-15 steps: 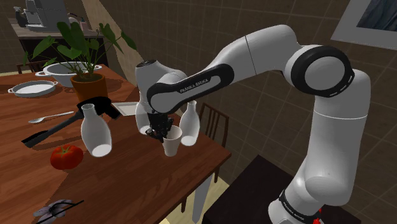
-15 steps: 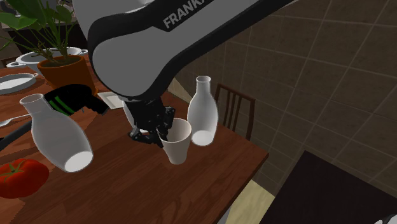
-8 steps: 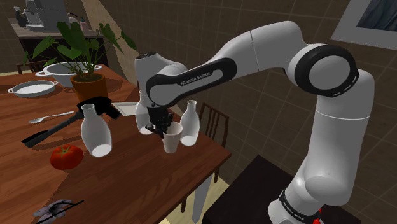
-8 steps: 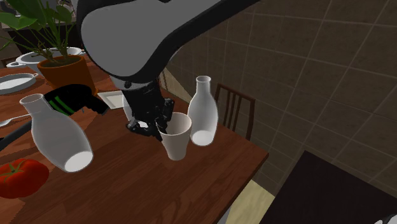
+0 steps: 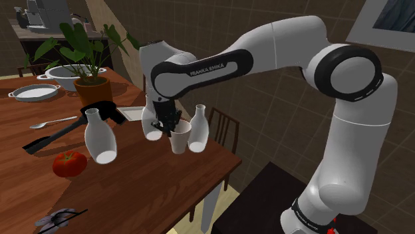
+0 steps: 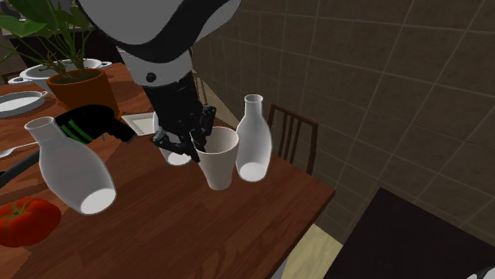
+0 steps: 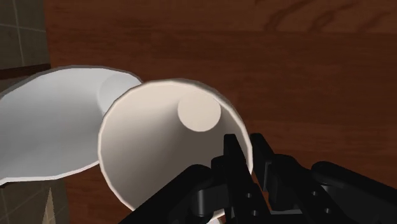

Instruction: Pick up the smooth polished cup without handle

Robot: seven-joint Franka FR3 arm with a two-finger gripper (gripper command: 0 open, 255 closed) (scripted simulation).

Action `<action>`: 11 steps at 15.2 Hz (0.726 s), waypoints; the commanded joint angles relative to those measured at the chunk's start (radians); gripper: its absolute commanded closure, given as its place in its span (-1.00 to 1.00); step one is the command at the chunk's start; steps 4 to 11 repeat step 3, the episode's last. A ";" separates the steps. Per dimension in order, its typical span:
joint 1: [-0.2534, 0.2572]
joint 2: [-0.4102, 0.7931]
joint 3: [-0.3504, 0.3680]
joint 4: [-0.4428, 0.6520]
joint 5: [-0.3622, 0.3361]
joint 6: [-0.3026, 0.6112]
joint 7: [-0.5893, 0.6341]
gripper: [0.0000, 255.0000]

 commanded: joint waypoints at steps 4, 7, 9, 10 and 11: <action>0.001 -0.007 0.002 0.025 0.004 -0.032 -0.004 1.00; 0.001 -0.007 0.002 0.025 0.004 -0.032 -0.004 1.00; 0.001 -0.007 0.002 0.025 0.004 -0.032 -0.004 1.00; 0.001 -0.007 0.002 0.025 0.004 -0.032 -0.004 1.00; 0.001 -0.007 0.002 0.025 0.004 -0.032 -0.004 1.00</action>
